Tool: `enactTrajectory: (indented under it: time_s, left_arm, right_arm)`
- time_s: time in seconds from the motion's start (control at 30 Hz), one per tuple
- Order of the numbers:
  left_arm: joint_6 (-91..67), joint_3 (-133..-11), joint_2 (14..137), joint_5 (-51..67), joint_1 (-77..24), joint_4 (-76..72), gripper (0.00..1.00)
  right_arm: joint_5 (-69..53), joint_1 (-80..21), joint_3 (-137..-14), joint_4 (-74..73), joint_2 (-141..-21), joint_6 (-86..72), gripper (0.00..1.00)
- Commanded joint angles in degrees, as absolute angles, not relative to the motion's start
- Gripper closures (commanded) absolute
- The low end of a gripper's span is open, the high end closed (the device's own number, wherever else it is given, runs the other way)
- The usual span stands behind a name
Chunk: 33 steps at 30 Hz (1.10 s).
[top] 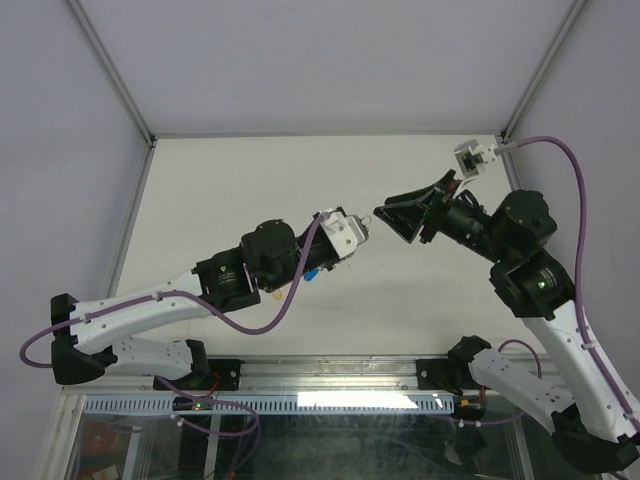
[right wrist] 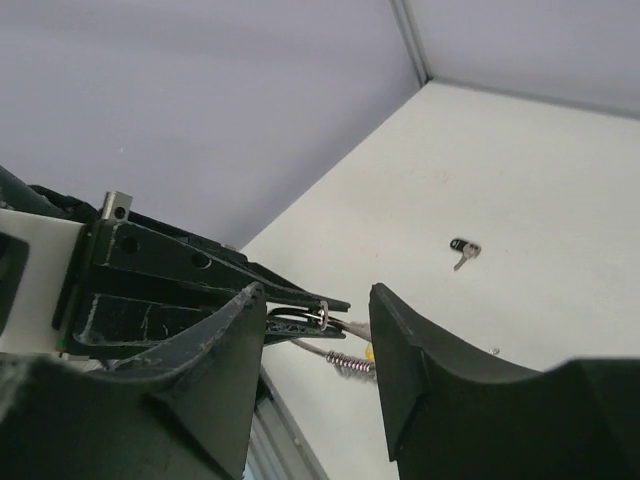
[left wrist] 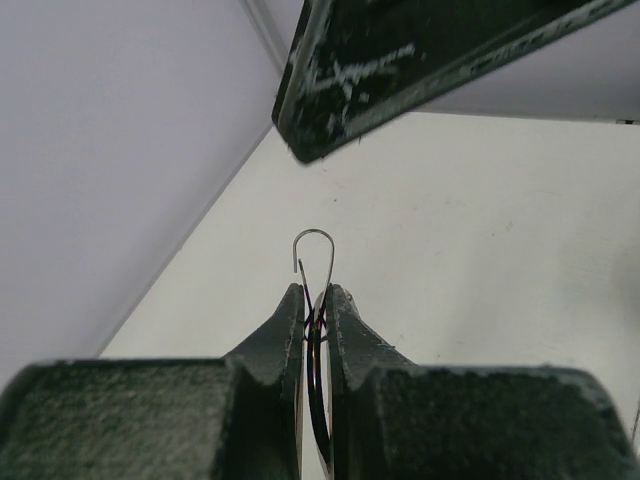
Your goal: Put the keys on the keyring
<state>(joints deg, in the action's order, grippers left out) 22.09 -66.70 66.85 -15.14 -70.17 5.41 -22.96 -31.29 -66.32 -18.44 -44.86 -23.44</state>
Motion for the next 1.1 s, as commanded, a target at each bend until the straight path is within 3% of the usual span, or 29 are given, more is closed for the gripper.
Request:
enactTrajectory:
  time_s: [0.0,0.47,0.57,0.67,0.73,1.07]
  left_arm:
    - [24.5,-70.3,67.3,-18.1,-71.2,3.9,1.00]
    - [25.0,-71.5,68.5,-18.6,-72.0,3.9,1.00]
    - [25.1,-71.7,68.8,-18.8,-72.1,4.0,1.00]
    - [25.2,-71.9,68.9,-19.0,-72.2,4.2,1.00]
    - [25.2,-71.9,68.9,-19.2,-72.3,4.3,1.00]
    - [25.4,-72.0,68.9,-19.7,-72.4,4.3,1.00]
  right_arm:
    - [-29.7,-31.6,-69.3,-21.4,-48.4,-23.8,0.53]
    - [-32.7,-31.6,-67.1,-18.5,-50.4,-26.1,0.72]
    - [-32.8,-31.6,-66.8,-17.6,-50.3,-26.4,0.72]
    - [-32.3,-31.6,-66.4,-16.7,-49.6,-26.7,0.63]
    - [-31.6,-31.6,-66.4,-16.8,-49.2,-26.8,0.62]
    - [-31.0,-31.6,-65.9,-17.2,-48.7,-27.2,0.77]
